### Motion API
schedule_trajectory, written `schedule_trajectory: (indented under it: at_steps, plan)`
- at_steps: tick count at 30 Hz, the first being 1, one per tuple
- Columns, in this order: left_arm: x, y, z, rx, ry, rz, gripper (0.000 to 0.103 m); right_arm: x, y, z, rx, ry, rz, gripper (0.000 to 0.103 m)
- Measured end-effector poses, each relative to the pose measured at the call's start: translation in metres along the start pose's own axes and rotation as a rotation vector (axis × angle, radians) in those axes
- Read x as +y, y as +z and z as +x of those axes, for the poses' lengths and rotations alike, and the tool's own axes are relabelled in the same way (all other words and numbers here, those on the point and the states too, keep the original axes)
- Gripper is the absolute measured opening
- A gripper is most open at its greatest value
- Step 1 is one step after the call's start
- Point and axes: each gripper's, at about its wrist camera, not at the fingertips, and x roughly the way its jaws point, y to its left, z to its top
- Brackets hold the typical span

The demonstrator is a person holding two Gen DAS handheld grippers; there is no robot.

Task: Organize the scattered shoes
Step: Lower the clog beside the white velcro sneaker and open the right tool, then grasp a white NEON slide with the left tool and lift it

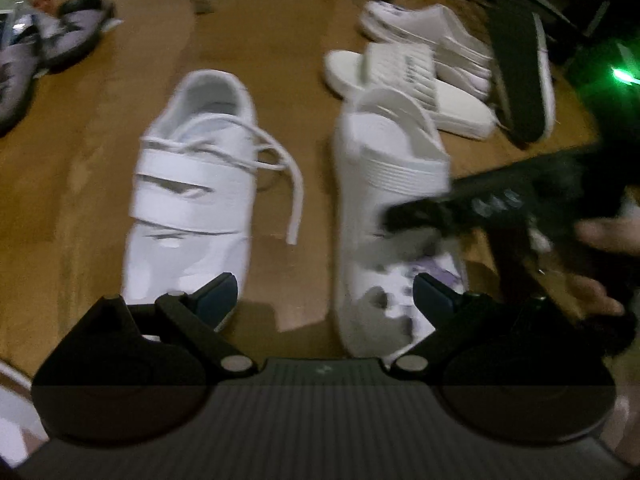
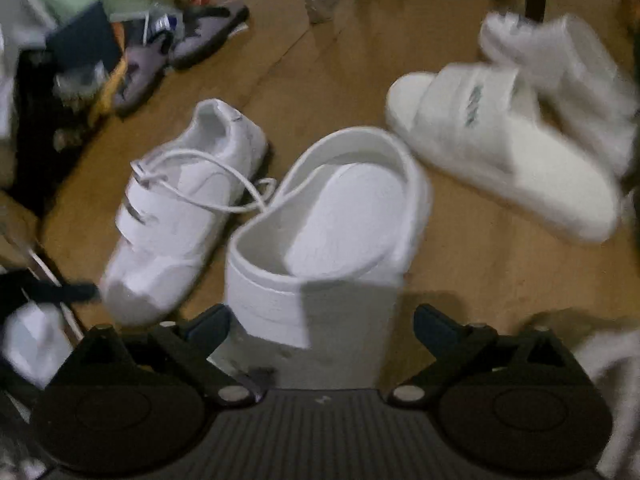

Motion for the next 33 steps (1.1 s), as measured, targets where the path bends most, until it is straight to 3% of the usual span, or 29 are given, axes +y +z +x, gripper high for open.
schedule_trajectory:
  at_steps: [3,5,7,10,13,18,19,24,28,33]
  plan:
    - [-0.004,-0.001,0.009,0.012,-0.048,0.033,0.096,-0.015,0.006,-0.002,0.024,0.035,0.102,0.09]
    - [-0.007,-0.001,0.011,0.016,-0.067,0.035,0.096,-0.013,0.003,-0.008,0.0,-0.008,0.095,0.087]
    - [-0.009,-0.001,0.012,0.019,-0.064,0.017,0.096,-0.003,-0.003,-0.021,-0.053,-0.093,0.026,0.071]
    - [-0.01,-0.004,0.01,0.016,-0.094,0.004,0.096,0.006,-0.006,-0.029,-0.062,-0.146,-0.021,0.053]
    - [-0.015,-0.004,0.009,0.018,-0.123,0.014,0.096,-0.009,-0.006,-0.032,-0.012,-0.103,0.062,0.053]
    - [-0.022,0.0,0.01,0.006,-0.15,-0.014,0.096,-0.058,-0.007,-0.045,0.014,0.19,0.281,0.064]
    - [-0.022,0.002,0.009,-0.002,-0.157,-0.027,0.096,-0.068,-0.008,-0.051,-0.006,0.225,0.304,0.067]
    - [-0.023,0.014,0.004,-0.056,-0.147,-0.099,0.096,-0.112,-0.004,-0.09,-0.197,0.219,0.258,0.07]
    - [-0.034,0.036,0.001,-0.121,-0.123,-0.134,0.096,-0.14,-0.011,-0.106,-0.307,0.338,0.256,0.07]
    - [-0.055,0.103,0.015,-0.124,-0.087,-0.03,0.096,-0.158,-0.018,-0.112,-0.394,0.394,0.247,0.072]
